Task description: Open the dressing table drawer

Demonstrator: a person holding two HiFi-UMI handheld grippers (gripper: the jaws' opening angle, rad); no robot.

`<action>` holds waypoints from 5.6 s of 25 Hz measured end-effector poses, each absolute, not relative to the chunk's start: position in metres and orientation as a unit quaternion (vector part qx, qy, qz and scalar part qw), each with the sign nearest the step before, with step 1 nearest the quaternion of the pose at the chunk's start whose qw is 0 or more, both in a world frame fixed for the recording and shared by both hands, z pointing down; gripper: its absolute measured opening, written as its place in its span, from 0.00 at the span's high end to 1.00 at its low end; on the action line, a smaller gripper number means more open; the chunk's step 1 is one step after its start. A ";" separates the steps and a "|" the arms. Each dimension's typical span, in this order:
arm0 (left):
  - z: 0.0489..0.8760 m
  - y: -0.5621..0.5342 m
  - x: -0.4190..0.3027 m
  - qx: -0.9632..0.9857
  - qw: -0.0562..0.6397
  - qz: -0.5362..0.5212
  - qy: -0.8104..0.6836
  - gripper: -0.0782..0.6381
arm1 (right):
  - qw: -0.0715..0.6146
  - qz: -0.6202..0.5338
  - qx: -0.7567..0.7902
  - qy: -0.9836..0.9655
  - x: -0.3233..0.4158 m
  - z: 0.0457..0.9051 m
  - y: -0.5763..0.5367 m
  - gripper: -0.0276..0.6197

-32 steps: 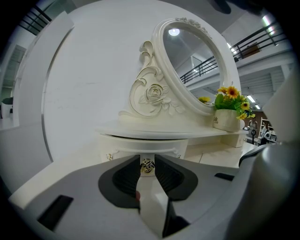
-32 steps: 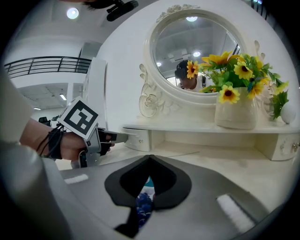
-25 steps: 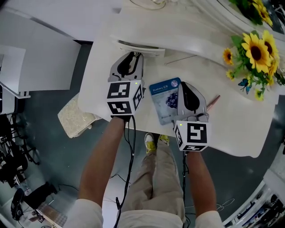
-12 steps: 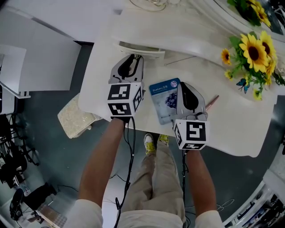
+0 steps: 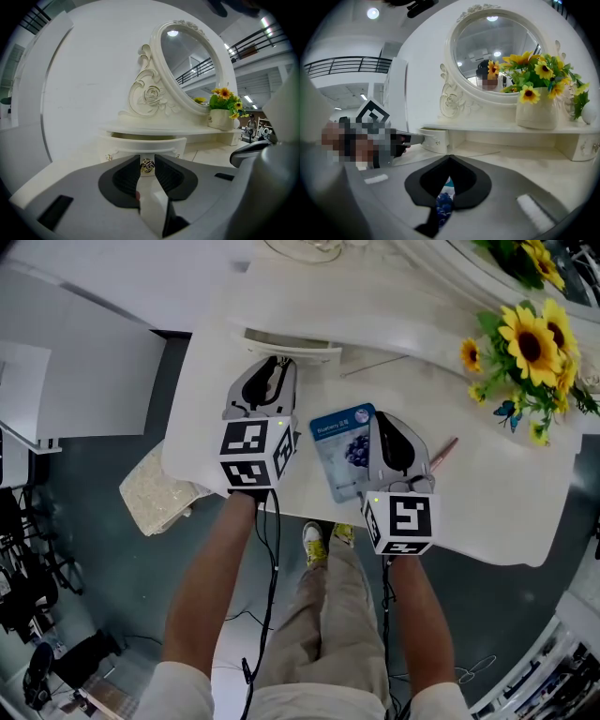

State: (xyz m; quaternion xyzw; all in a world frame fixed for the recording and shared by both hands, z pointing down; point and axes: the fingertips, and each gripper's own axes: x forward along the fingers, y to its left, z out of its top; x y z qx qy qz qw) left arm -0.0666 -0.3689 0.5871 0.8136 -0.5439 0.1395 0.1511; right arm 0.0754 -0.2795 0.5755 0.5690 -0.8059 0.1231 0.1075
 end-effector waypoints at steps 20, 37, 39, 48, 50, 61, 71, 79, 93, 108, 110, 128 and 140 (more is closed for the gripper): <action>0.586 -0.356 -0.070 0.825 0.148 0.141 -0.527 0.75 | 0.115 0.130 0.564 -0.807 0.075 0.578 -0.281 0.94; 0.587 -0.350 -0.073 0.825 0.148 0.143 -0.526 0.75 | 0.117 0.132 0.564 -0.807 0.074 0.578 -0.281 0.94; 0.587 -0.350 -0.073 0.825 0.148 0.143 -0.526 0.75 | 0.117 0.131 0.564 -0.807 0.074 0.578 -0.281 0.94; 0.587 -0.348 -0.073 0.824 0.149 0.143 -0.528 0.75 | 0.116 0.133 0.563 -0.808 0.074 0.579 -0.280 0.94; 0.587 -0.347 -0.073 0.824 0.149 0.144 -0.528 0.75 | 0.116 0.133 0.562 -0.808 0.074 0.579 -0.280 0.94; 0.588 -0.344 -0.074 0.824 0.149 0.145 -0.527 0.75 | 0.115 0.133 0.562 -0.808 0.074 0.579 -0.280 0.94; 0.587 -0.342 -0.075 0.824 0.148 0.143 -0.527 0.75 | 0.115 0.133 0.562 -0.808 0.074 0.579 -0.281 0.94; 0.587 -0.337 -0.076 0.824 0.148 0.143 -0.527 0.75 | 0.114 0.132 0.562 -0.808 0.074 0.579 -0.281 0.94; 0.587 -0.332 -0.077 0.823 0.149 0.143 -0.530 0.75 | 0.112 0.132 0.561 -0.810 0.074 0.578 -0.280 0.94; 0.587 -0.329 -0.078 0.822 0.150 0.144 -0.530 0.75 | 0.112 0.131 0.559 -0.811 0.073 0.578 -0.280 0.94; 0.587 -0.328 -0.078 0.823 0.149 0.144 -0.529 0.75 | 0.112 0.131 0.559 -0.811 0.073 0.578 -0.280 0.94; 0.587 -0.324 -0.079 0.822 0.149 0.144 -0.531 0.75 | 0.111 0.132 0.558 -0.812 0.073 0.577 -0.280 0.94; 0.587 -0.321 -0.079 0.824 0.149 0.145 -0.527 0.75 | 0.109 0.130 0.558 -0.812 0.073 0.577 -0.280 0.94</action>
